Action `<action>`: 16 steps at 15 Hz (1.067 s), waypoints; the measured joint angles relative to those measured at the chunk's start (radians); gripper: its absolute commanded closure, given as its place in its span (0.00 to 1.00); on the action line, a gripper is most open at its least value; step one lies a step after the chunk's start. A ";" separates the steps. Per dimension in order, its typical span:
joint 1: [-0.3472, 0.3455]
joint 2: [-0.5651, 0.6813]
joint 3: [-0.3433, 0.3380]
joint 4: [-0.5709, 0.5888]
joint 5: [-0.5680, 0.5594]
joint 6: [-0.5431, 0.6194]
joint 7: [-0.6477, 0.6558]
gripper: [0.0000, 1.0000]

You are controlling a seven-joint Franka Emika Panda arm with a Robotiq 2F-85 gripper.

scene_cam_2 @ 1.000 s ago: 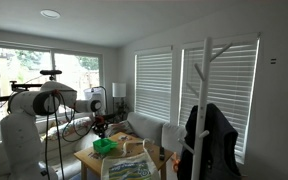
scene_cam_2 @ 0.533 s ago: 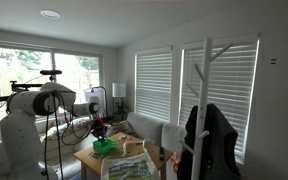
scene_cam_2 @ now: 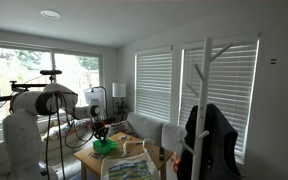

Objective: Pick up the blue toy car and put it in then green storage box

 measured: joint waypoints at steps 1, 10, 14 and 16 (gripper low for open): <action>0.000 0.003 0.000 0.000 0.004 0.000 -0.003 0.90; 0.000 0.024 0.000 0.000 0.049 -0.003 -0.041 0.12; 0.002 0.001 0.007 -0.001 0.035 0.002 -0.020 0.00; 0.006 -0.048 0.019 -0.018 -0.005 0.040 0.026 0.00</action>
